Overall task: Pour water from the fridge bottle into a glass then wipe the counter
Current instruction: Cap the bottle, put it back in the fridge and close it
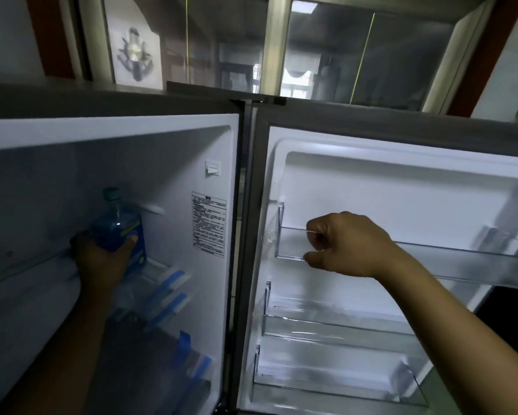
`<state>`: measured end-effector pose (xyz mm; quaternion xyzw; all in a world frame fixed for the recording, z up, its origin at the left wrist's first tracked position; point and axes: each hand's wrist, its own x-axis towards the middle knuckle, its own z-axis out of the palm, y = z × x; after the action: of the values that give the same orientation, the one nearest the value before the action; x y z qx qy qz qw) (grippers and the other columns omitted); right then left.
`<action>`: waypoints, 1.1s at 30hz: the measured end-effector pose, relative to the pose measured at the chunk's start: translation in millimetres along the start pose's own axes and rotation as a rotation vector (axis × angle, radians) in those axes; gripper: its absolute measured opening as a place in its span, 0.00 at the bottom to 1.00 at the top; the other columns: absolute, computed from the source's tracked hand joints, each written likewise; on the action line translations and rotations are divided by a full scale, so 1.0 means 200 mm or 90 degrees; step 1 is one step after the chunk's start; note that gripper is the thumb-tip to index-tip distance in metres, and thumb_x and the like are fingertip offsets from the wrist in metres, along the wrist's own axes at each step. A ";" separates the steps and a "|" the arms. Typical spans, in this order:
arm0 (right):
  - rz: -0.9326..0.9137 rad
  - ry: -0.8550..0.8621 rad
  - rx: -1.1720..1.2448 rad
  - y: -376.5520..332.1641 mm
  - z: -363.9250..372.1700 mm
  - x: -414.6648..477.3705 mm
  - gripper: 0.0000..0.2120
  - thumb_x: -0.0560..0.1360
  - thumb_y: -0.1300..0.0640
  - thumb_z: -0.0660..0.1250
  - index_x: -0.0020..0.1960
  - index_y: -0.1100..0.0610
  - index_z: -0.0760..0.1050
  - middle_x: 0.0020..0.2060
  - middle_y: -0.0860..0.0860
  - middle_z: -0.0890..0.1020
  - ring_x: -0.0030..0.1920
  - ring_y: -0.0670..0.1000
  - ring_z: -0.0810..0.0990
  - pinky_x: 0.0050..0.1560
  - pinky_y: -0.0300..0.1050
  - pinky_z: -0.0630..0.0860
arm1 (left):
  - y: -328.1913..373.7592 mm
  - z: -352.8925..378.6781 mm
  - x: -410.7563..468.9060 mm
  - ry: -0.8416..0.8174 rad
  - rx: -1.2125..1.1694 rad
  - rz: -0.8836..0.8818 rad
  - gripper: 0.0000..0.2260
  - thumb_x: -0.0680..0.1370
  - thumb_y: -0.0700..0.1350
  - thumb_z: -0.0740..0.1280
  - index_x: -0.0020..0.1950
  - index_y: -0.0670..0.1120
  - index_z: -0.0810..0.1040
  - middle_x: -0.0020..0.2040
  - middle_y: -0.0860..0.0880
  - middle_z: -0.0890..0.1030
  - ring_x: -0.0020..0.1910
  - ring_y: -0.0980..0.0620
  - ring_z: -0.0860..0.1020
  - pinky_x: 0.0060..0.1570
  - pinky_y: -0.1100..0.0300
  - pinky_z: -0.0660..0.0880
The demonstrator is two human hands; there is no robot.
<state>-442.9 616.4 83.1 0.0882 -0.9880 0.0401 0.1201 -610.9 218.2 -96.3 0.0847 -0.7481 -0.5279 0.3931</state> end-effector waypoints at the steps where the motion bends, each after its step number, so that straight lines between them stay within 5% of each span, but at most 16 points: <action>1: 0.002 -0.001 0.002 0.00 0.00 0.00 0.15 0.68 0.45 0.72 0.35 0.51 0.69 0.31 0.47 0.76 0.33 0.46 0.74 0.31 0.41 0.67 | 0.07 -0.02 -0.05 0.046 -0.007 0.018 0.20 0.71 0.44 0.78 0.55 0.34 0.77 0.53 0.33 0.79 0.51 0.42 0.81 0.54 0.51 0.76; 3: 0.005 -0.002 0.009 -0.01 -0.01 -0.01 0.14 0.68 0.45 0.72 0.35 0.51 0.69 0.31 0.47 0.76 0.34 0.47 0.74 0.31 0.41 0.67 | 0.30 -0.05 -0.19 0.088 -0.057 0.061 0.12 0.75 0.45 0.74 0.54 0.43 0.75 0.50 0.39 0.77 0.46 0.53 0.78 0.52 0.55 0.75; 6: 0.004 0.006 0.005 -0.02 -0.01 -0.03 0.13 0.68 0.46 0.71 0.36 0.51 0.70 0.33 0.47 0.78 0.36 0.51 0.76 0.31 0.40 0.66 | 0.73 -0.06 -0.45 -0.003 -0.136 0.115 0.09 0.78 0.39 0.70 0.51 0.52 0.75 0.44 0.50 0.77 0.39 0.63 0.74 0.49 0.66 0.73; 11: -0.052 0.032 -0.048 -0.09 -0.02 -0.10 0.11 0.73 0.46 0.69 0.49 0.53 0.75 0.44 0.52 0.81 0.44 0.57 0.79 0.42 0.48 0.77 | 1.27 0.08 -0.85 -0.272 -0.111 0.336 0.05 0.80 0.42 0.67 0.54 0.49 0.75 0.48 0.53 0.77 0.48 0.60 0.76 0.50 0.70 0.72; 16: -0.071 0.039 0.071 0.05 -0.16 -0.42 0.23 0.77 0.45 0.67 0.68 0.52 0.72 0.58 0.52 0.80 0.57 0.54 0.79 0.55 0.53 0.79 | 1.52 0.20 -1.05 -0.419 -0.093 0.329 0.08 0.82 0.45 0.64 0.61 0.48 0.74 0.57 0.54 0.78 0.56 0.59 0.76 0.57 0.64 0.72; 18: -0.046 0.134 0.122 0.19 -0.25 -0.64 0.20 0.77 0.45 0.68 0.66 0.51 0.75 0.58 0.50 0.80 0.56 0.51 0.78 0.56 0.50 0.78 | 1.59 0.22 -1.13 -0.482 -0.047 0.328 0.12 0.81 0.52 0.65 0.63 0.50 0.74 0.57 0.55 0.78 0.57 0.58 0.76 0.56 0.61 0.74; 21: -0.020 0.440 0.190 0.39 -0.36 -0.96 0.11 0.77 0.52 0.69 0.56 0.55 0.79 0.49 0.48 0.80 0.48 0.45 0.76 0.47 0.40 0.76 | 1.66 0.25 -1.29 -0.545 0.085 0.441 0.20 0.74 0.67 0.65 0.55 0.53 0.76 0.48 0.58 0.79 0.50 0.57 0.77 0.53 0.58 0.71; 25: 0.060 0.749 0.160 0.60 -0.37 -1.26 0.08 0.77 0.59 0.68 0.49 0.64 0.78 0.44 0.56 0.78 0.46 0.50 0.74 0.46 0.37 0.69 | 1.67 0.24 -1.44 -0.473 0.178 0.573 0.24 0.68 0.76 0.60 0.39 0.55 0.69 0.33 0.60 0.70 0.37 0.56 0.69 0.47 0.55 0.64; 33: 0.019 0.715 0.231 0.61 -0.34 -1.35 0.28 0.76 0.51 0.67 0.71 0.64 0.69 0.68 0.70 0.67 0.71 0.58 0.66 0.72 0.42 0.65 | 1.58 -0.07 -1.31 -0.549 0.129 0.527 0.25 0.65 0.75 0.67 0.39 0.54 0.72 0.38 0.57 0.76 0.45 0.59 0.72 0.46 0.70 0.66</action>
<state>-190.6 787.4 76.5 0.0587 -0.7517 0.2506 0.6071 -334.0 484.9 45.3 -0.3981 -0.8572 -0.2441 0.2171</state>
